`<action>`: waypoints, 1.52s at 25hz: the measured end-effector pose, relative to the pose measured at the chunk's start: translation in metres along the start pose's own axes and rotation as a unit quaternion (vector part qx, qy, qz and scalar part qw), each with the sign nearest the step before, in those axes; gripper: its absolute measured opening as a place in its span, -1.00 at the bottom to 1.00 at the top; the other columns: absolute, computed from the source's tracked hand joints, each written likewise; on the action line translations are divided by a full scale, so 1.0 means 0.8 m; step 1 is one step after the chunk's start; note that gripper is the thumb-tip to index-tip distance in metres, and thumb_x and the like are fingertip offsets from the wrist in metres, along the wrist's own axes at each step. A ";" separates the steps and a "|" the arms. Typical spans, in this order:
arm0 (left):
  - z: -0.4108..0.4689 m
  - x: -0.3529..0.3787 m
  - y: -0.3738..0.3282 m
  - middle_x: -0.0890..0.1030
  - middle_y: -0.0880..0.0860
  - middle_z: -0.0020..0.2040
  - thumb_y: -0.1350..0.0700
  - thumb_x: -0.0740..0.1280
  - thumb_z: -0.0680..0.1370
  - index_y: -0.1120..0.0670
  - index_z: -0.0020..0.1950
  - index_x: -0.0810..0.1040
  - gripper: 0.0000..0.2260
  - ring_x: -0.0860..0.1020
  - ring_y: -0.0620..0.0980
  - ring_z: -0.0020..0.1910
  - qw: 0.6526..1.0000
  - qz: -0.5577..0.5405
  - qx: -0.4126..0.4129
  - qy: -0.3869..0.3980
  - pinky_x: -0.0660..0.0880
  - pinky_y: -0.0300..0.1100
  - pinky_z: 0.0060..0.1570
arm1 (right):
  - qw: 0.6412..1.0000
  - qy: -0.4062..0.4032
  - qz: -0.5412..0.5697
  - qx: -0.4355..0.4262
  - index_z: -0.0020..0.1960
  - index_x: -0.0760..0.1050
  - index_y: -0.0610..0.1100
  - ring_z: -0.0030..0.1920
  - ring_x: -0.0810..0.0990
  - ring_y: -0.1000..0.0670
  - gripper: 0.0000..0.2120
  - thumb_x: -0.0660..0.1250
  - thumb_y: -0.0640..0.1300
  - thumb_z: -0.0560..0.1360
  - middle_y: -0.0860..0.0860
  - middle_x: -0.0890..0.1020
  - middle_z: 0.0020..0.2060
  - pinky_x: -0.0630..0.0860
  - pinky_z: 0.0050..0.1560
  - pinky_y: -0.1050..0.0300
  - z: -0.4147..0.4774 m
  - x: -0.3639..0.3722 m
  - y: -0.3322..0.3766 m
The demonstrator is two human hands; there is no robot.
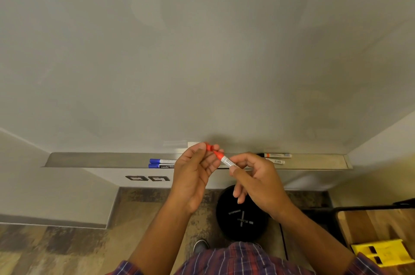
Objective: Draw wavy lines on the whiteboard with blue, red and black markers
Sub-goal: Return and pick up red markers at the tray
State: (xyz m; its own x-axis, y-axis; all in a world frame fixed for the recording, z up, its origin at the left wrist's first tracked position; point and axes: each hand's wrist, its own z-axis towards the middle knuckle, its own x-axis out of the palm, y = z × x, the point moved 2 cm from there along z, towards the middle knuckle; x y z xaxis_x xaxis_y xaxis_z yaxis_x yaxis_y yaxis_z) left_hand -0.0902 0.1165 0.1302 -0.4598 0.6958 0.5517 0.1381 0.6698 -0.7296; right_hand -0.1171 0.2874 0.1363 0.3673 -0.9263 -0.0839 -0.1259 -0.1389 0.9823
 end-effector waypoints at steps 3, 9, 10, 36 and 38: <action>-0.004 -0.002 0.000 0.71 0.28 0.14 0.16 0.31 0.68 0.26 0.30 0.56 -0.75 0.69 0.22 0.18 1.000 0.028 0.013 0.007 0.65 0.04 0.21 | 1.000 -0.002 -0.010 -0.003 0.09 0.65 -0.02 -0.48 0.63 -0.23 -0.89 0.39 -0.19 0.63 -0.02 0.71 -0.12 0.58 -0.49 0.01 -0.003 0.002 0.001; -0.008 -0.004 0.003 0.73 0.28 0.11 0.18 0.34 0.66 0.20 0.31 0.63 -0.76 0.71 0.22 0.18 0.991 0.117 0.067 0.002 0.62 0.15 0.25 | 0.997 -0.021 -0.062 -0.033 0.08 0.64 0.04 -0.47 0.58 0.04 -0.91 0.39 -0.11 0.63 0.01 0.68 -0.17 0.50 -0.46 0.11 -0.006 0.005 0.002; -0.009 -0.003 0.004 0.74 0.27 0.09 0.18 0.34 0.67 0.19 0.30 0.65 -0.77 0.71 0.22 0.16 0.989 0.127 0.079 0.002 0.62 0.15 0.24 | 0.995 -0.027 -0.079 -0.048 0.07 0.64 0.06 -0.38 0.61 0.06 -0.92 0.39 -0.09 0.62 0.02 0.69 -0.18 0.53 -0.39 0.12 -0.006 0.005 0.003; -0.007 -0.026 0.018 0.73 0.29 0.12 0.25 0.31 0.68 0.26 0.25 0.63 -0.81 0.71 0.26 0.18 0.994 0.061 0.089 -0.034 0.69 0.02 0.17 | 0.995 -0.057 0.052 0.069 -0.06 0.61 -0.14 -0.52 0.41 0.00 -0.96 0.45 -0.20 0.56 -0.09 0.64 -0.29 0.40 -0.50 0.13 0.004 0.009 -0.021; 0.000 -0.039 0.013 0.74 0.27 0.11 0.24 0.34 0.66 0.25 0.25 0.63 -0.80 0.72 0.24 0.16 0.992 0.044 0.096 -0.076 0.70 -0.02 0.13 | 0.991 -0.063 0.079 0.082 -0.02 0.64 -0.15 -0.51 0.41 -0.06 -0.97 0.42 -0.23 0.59 -0.12 0.67 -0.26 0.45 -0.46 0.06 0.006 0.003 -0.026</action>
State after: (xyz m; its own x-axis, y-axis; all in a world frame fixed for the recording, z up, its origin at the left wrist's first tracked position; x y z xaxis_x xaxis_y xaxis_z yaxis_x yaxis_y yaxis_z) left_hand -0.0746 0.1017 0.1050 -0.5825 0.6919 0.4265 0.0211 0.5374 -0.8431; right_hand -0.1178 0.2861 0.1144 0.2141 -0.9761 0.0382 -0.3252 -0.0343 0.9450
